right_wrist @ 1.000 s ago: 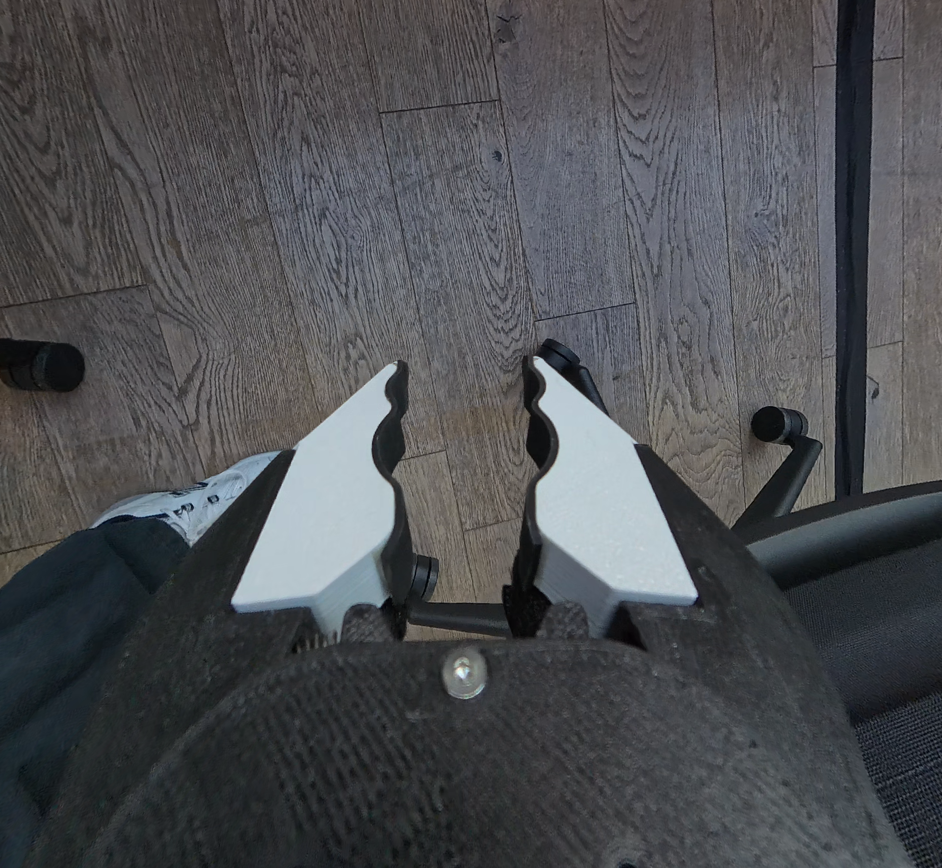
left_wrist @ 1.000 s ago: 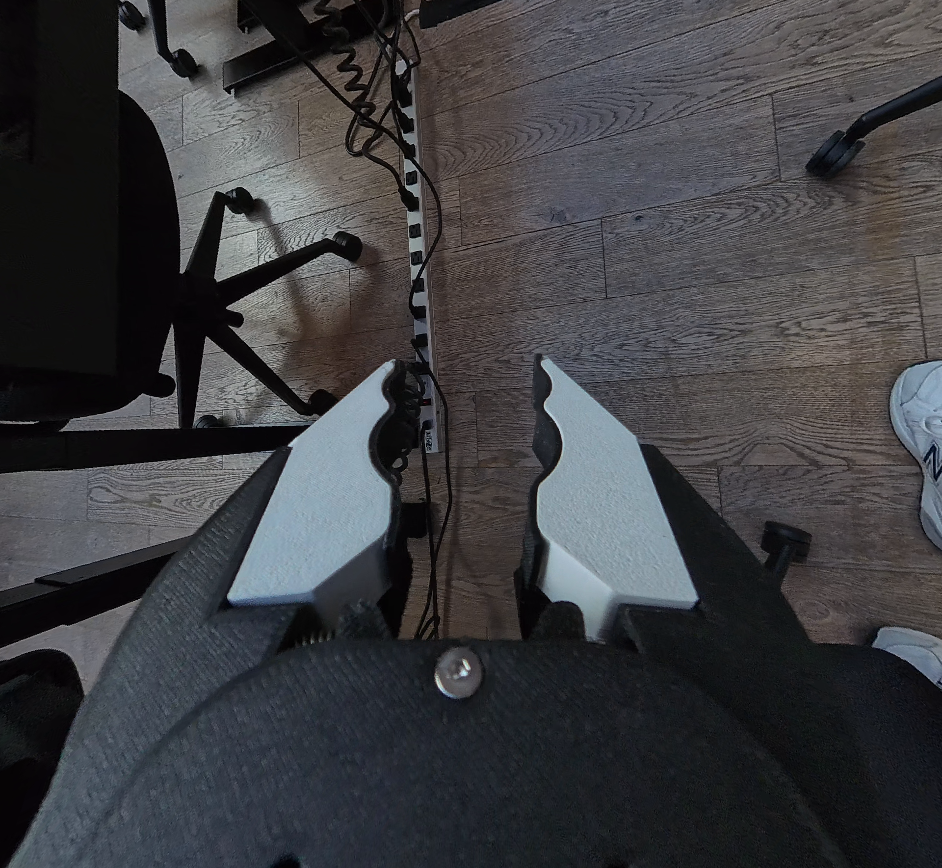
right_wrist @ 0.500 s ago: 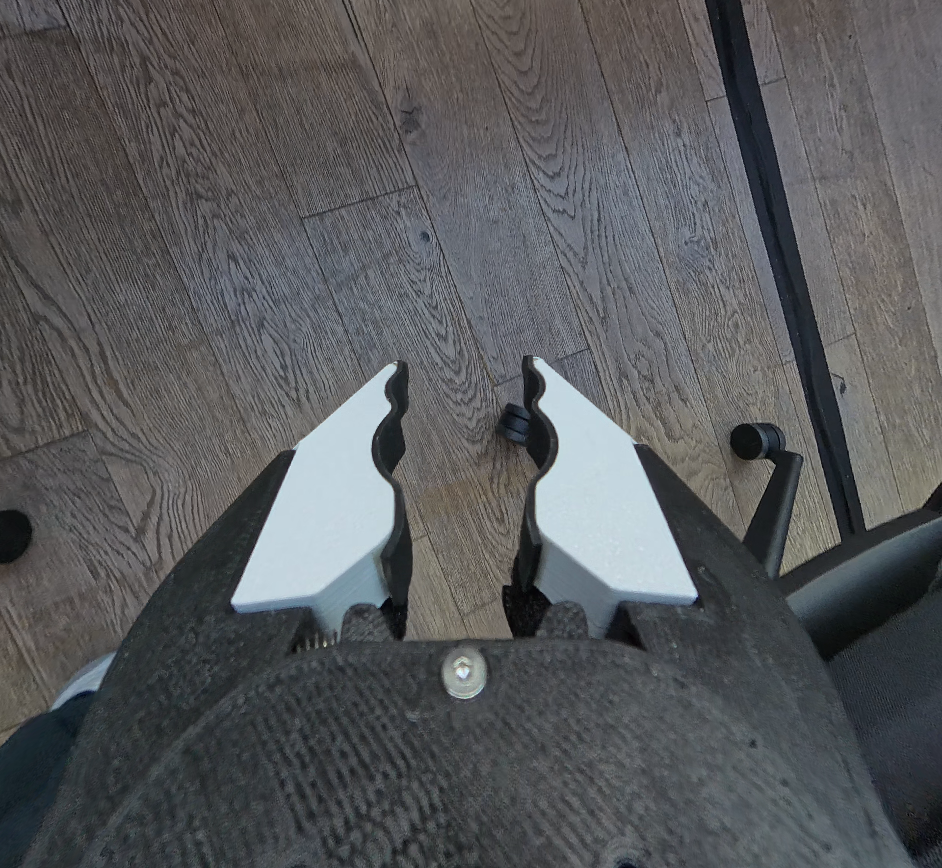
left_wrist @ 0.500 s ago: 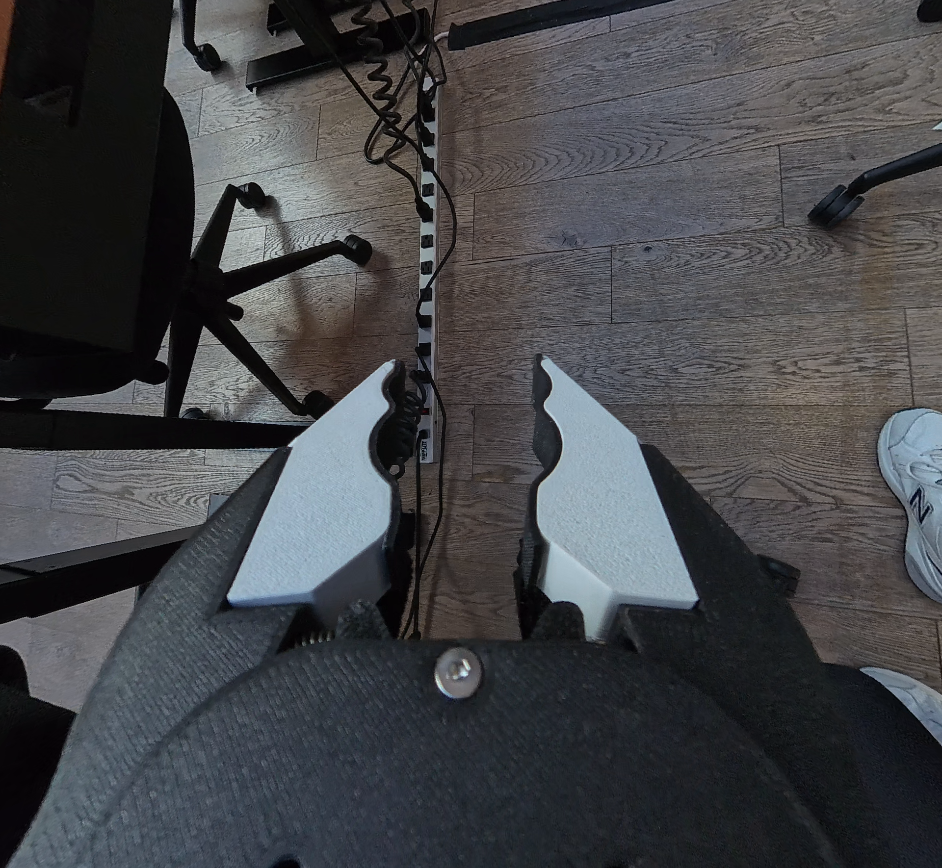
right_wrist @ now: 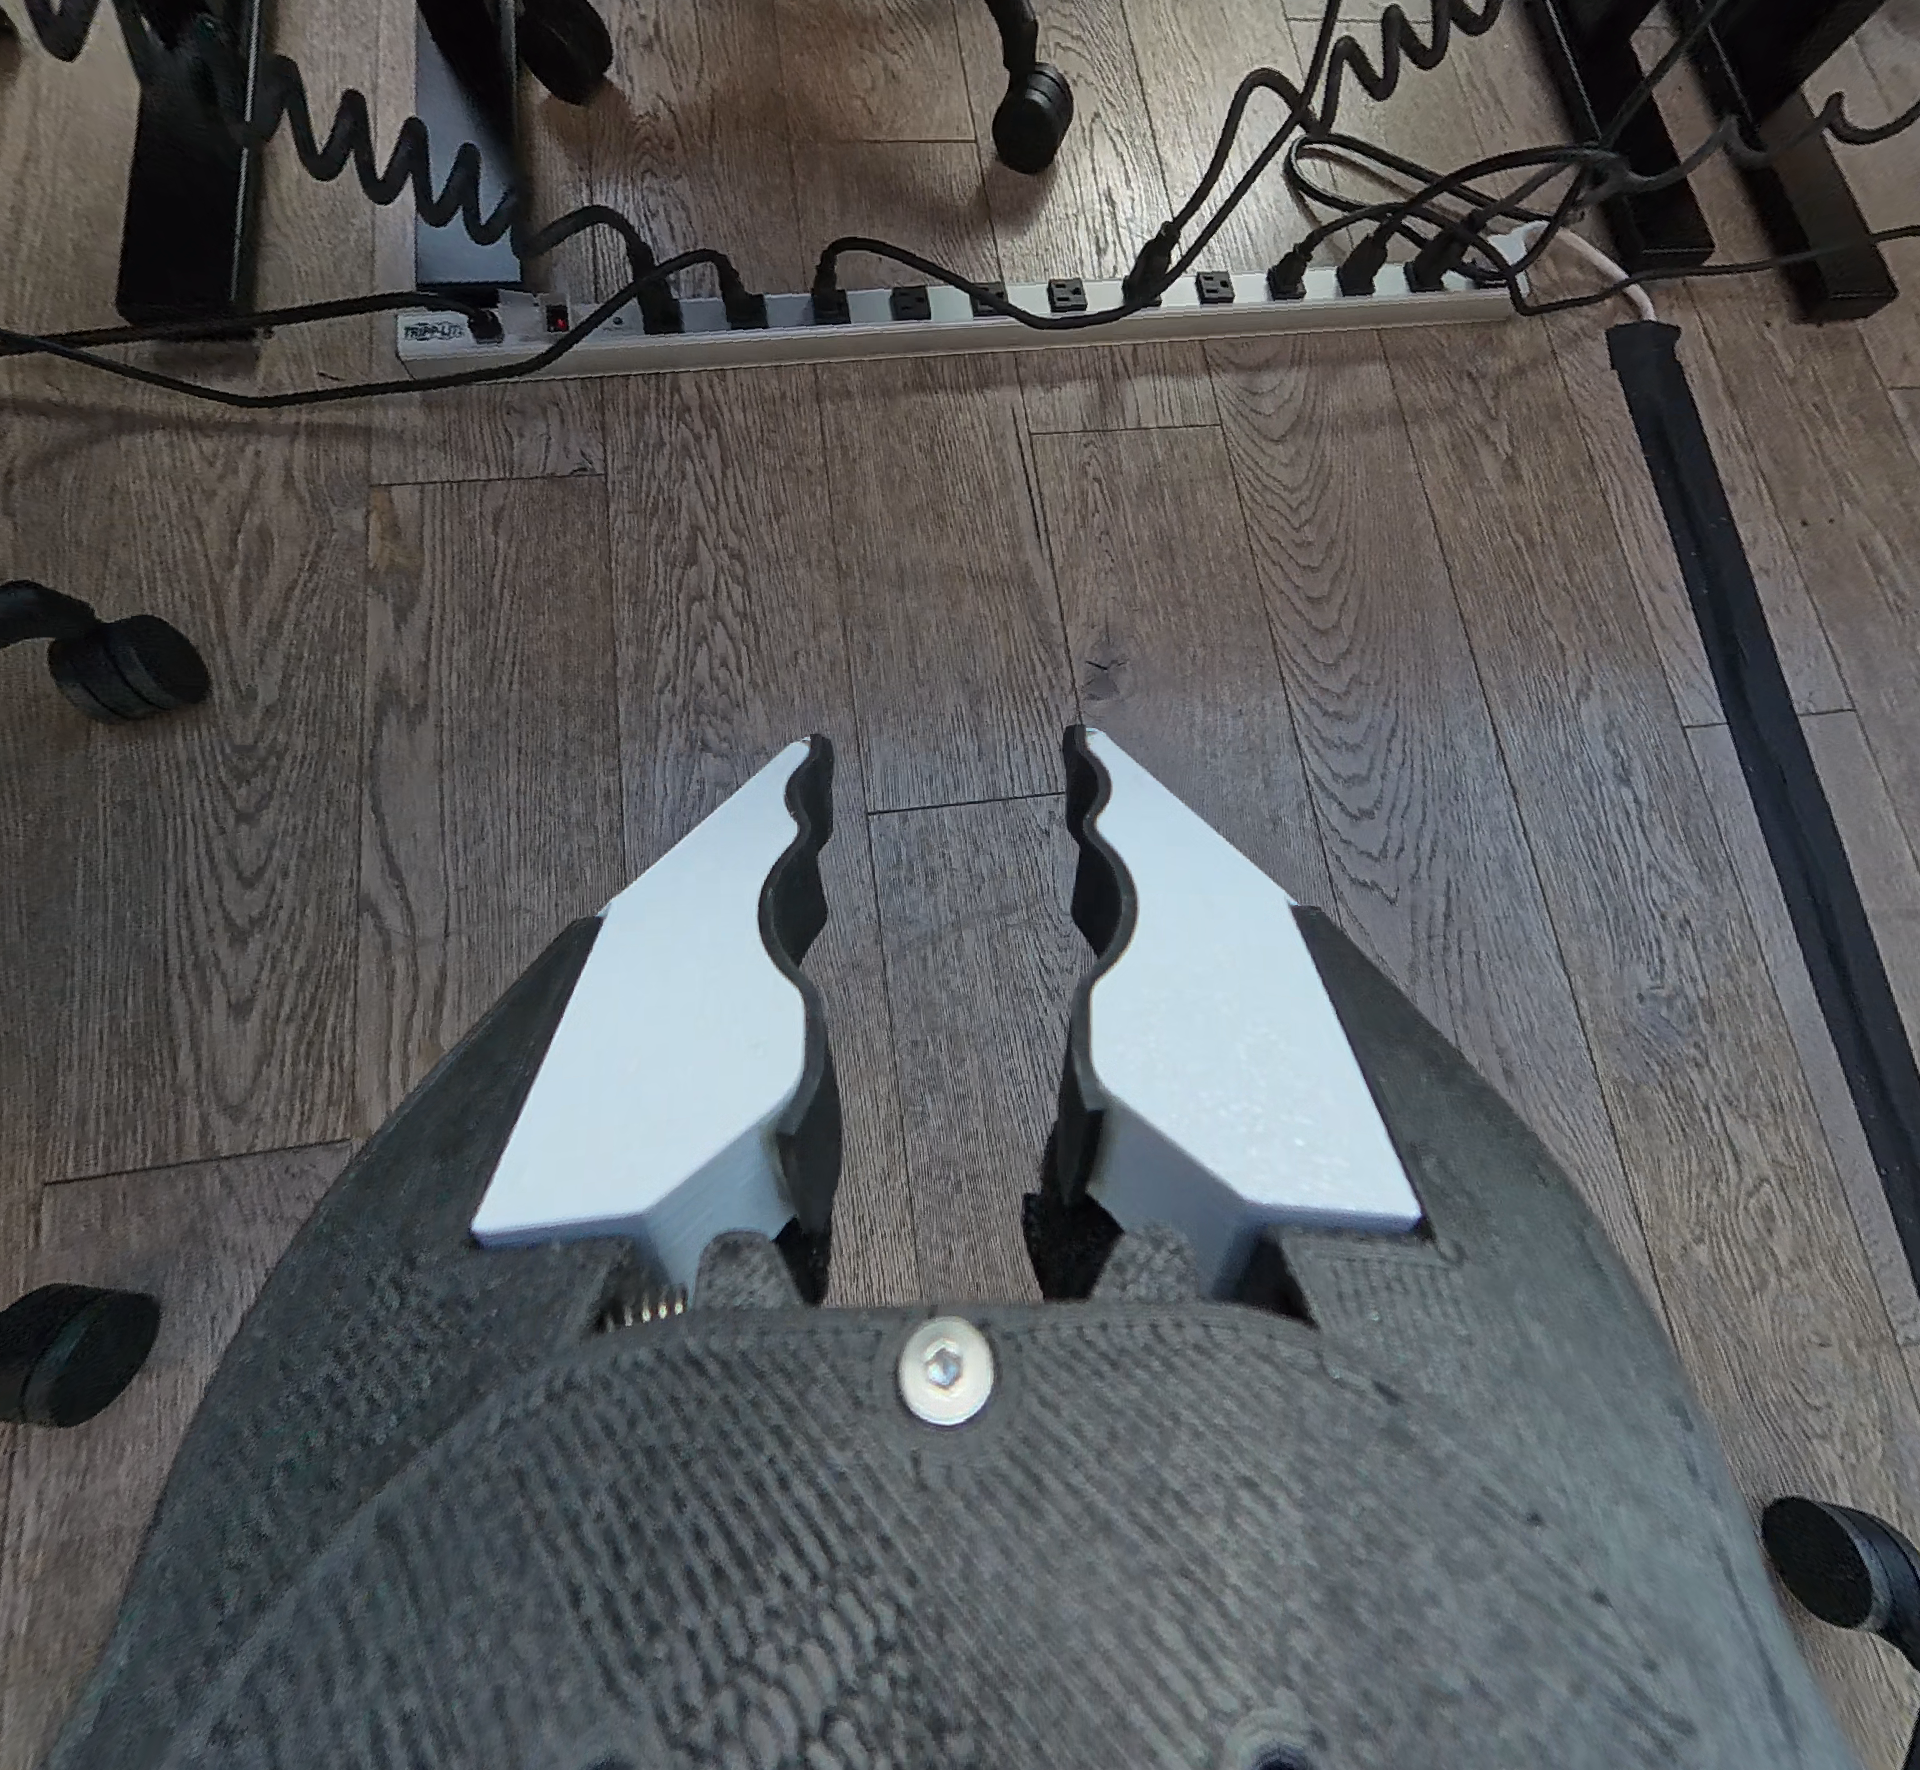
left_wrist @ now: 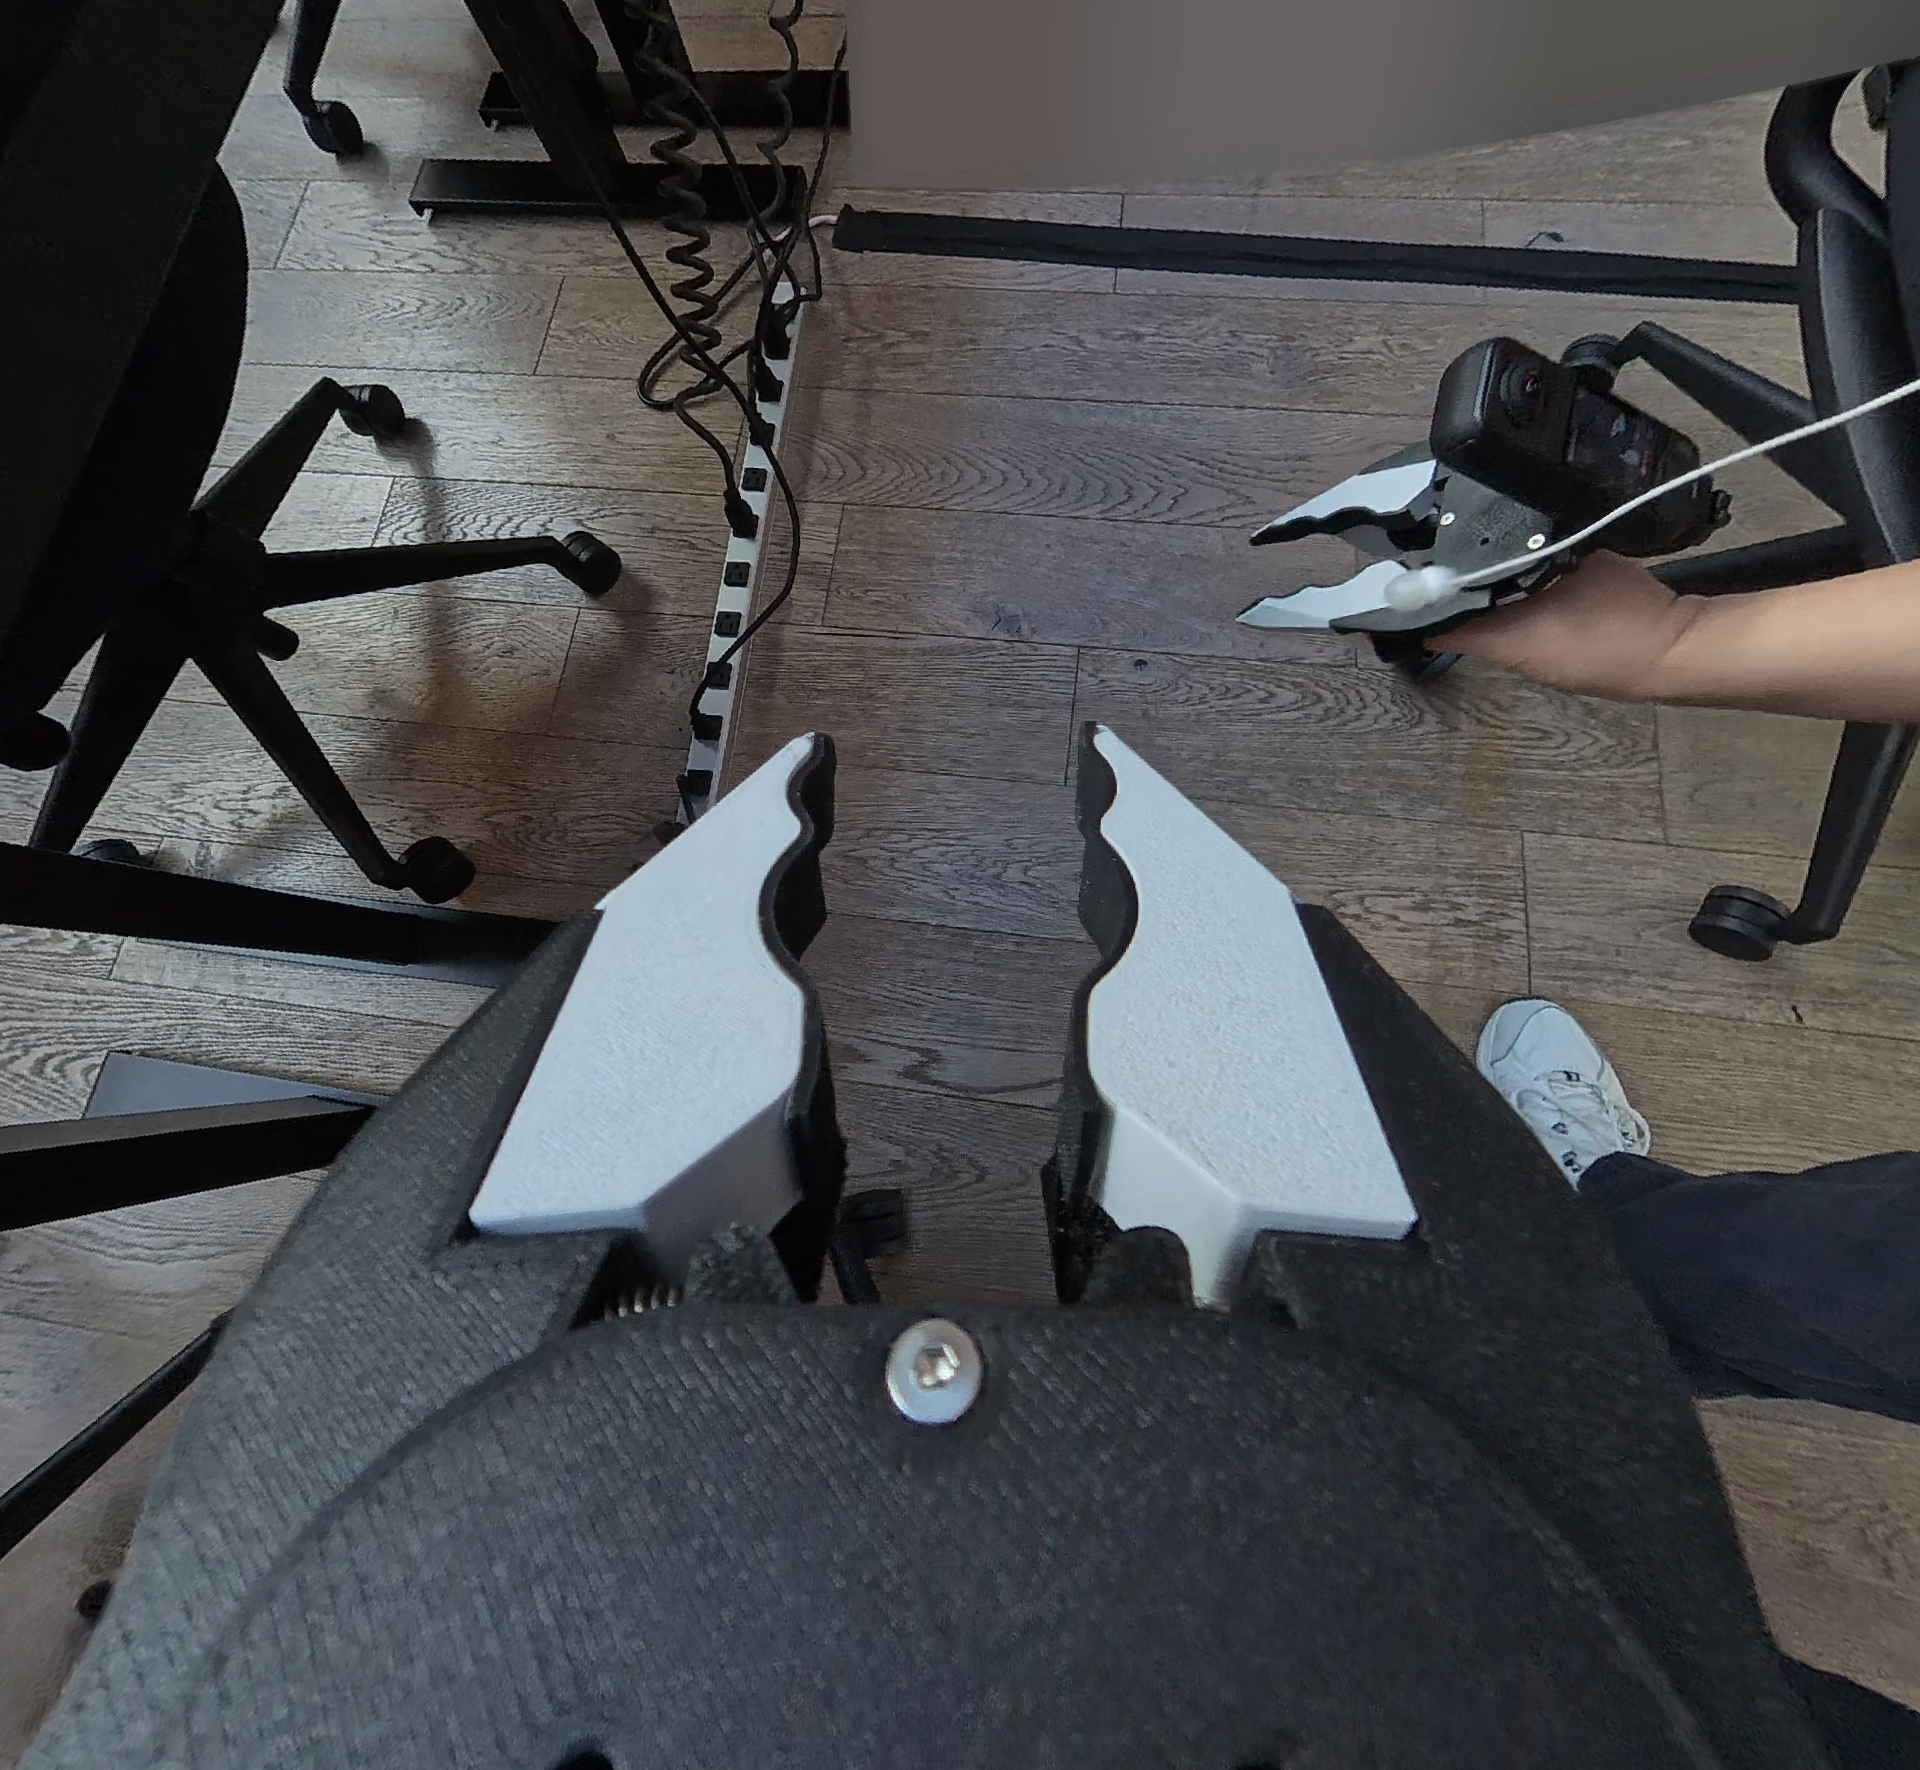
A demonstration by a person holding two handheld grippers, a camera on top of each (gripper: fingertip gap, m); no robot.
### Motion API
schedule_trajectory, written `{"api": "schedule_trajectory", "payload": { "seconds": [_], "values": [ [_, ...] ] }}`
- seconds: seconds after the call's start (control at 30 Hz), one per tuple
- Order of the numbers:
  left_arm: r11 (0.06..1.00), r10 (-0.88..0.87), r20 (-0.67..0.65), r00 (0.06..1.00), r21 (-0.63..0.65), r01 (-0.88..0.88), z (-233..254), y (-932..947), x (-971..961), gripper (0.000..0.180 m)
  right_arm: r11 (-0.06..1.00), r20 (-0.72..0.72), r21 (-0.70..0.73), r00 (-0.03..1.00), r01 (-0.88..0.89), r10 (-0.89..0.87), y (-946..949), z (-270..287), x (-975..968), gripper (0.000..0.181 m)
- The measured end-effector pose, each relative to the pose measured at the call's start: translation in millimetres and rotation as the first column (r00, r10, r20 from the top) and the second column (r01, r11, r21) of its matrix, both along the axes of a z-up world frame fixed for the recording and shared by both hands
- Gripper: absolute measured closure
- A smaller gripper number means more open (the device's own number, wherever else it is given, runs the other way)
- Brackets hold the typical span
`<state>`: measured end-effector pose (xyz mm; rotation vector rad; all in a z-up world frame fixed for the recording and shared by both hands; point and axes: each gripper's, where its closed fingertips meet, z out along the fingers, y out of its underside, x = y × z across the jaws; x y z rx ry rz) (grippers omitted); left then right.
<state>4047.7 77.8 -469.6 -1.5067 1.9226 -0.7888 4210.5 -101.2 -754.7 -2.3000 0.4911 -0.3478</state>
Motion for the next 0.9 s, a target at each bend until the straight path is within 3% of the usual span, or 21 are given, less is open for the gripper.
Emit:
{"api": "schedule_trajectory", "payload": {
  "seconds": [0.3,0.57,0.77,0.9],
  "values": [
    [0.999,-0.051,0.027,0.998,-0.017,0.051,4.1,-33.7,-4.4,0.134,0.999,0.003,-0.051,1.0,0.007,-0.007,-44.6,6.0,-26.2,0.137],
    [0.99,-0.112,0.052,0.992,-0.076,0.116,11.5,-31.4,-2.1,0.133,0.969,0.177,-0.007,0.954,0.247,-0.242,-91.6,104.7,-7.0,0.124],
    [0.965,-0.247,0.221,0.943,-0.031,0.26,47.0,-44.1,-5.6,0.137,0.91,0.265,0.055,0.872,0.412,-0.411,-149.1,198.4,-87.8,0.122],
    [0.967,-0.249,0.362,0.898,0.035,0.253,78.2,-34.2,-8.5,0.137,0.841,0.22,0.016,0.819,0.54,-0.53,-196.1,221.4,-218.0,0.12]
  ]
}}
